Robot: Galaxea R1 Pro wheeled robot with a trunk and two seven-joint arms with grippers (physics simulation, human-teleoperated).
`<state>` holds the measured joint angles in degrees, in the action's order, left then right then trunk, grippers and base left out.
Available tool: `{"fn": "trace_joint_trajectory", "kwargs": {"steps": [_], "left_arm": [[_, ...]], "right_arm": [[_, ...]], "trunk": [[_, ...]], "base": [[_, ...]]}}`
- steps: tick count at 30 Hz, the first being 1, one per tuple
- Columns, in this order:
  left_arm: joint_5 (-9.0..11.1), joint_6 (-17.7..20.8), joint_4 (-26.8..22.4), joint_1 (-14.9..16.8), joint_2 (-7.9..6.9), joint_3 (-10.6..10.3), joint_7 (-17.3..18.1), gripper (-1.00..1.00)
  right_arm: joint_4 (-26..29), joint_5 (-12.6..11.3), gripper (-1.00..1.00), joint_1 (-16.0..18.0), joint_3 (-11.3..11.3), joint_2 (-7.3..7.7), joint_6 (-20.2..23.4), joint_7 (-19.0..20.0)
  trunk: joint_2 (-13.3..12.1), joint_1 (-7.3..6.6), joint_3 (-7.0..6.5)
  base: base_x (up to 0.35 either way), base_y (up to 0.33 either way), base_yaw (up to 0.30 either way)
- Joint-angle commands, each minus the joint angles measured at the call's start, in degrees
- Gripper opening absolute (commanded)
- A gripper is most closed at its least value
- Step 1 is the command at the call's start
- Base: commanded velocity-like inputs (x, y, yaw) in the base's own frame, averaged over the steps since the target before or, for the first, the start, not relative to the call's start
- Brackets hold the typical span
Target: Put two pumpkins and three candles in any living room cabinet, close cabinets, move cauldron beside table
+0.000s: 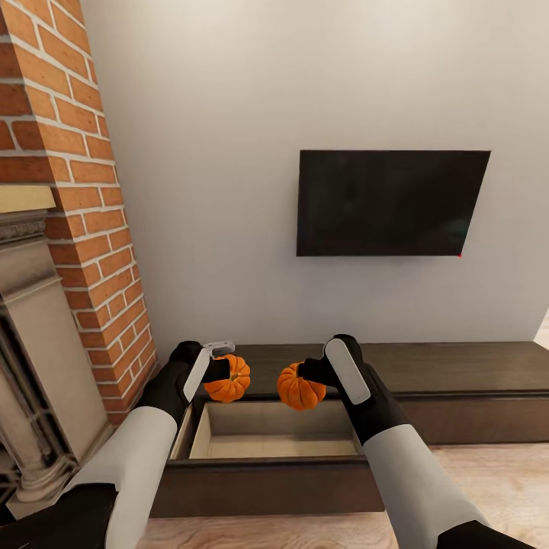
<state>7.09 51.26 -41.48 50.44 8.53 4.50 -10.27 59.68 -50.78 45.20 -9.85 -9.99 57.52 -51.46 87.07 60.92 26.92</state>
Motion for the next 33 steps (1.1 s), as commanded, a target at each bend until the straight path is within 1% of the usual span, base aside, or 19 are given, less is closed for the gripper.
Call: {"fn": "trace_joint_trajectory", "kwargs": {"steps": [1,3,6,9,13,18,33], "left_arm": [[-0.06,0.0,-0.01,0.01,0.0,-0.02,-0.09,-1.0],[-0.09,-0.29,-0.01,0.01,0.03,-0.02,-0.1,-1.0],[-0.13,-1.78,0.51,0.01,0.07,-0.05,-0.1,-1.0],[-0.21,-4.05,3.68,0.01,0.08,-0.19,-0.15,-1.0],[-0.24,-6.52,6.49,0.01,0.09,-0.28,-0.2,-1.0],[-0.28,-7.28,7.19,0.01,0.09,-0.29,-0.26,-1.0],[-0.24,-7.57,7.3,0.01,0.04,-0.19,-0.21,-1.0]], "right_arm": [[0.0,-0.1,-1.0,0.0,0.01,0.0,-0.12,0.14],[0.0,-0.07,-1.0,-0.02,0.01,0.0,-0.12,0.14],[0.0,-0.04,-1.0,-0.02,0.01,0.0,-0.12,0.14],[-0.06,0.05,-1.0,-0.15,0.04,0.0,-0.12,0.14],[-0.01,0.33,-1.0,-0.31,0.07,0.0,-0.12,0.14],[0.0,0.47,-1.0,-0.24,0.09,0.0,-0.12,0.14],[-0.15,0.74,-1.0,-0.12,0.1,0.0,-0.12,0.14]], "trunk": [[0.42,0.22,0.18],[1.22,0.66,0.54],[2.42,1.32,1.08],[3.63,1.98,1.62],[5.23,2.86,2.33],[7.24,3.96,3.23],[13.25,7.25,5.92]], "base": [[0.0,0.0,0.0],[0.0,0.0,0.0],[0.0,0.0,0.0],[0.0,0.0,0.0],[0.0,0.0,0.0],[0.0,0.0,0.0],[0.0,0.0,0.0]]}}
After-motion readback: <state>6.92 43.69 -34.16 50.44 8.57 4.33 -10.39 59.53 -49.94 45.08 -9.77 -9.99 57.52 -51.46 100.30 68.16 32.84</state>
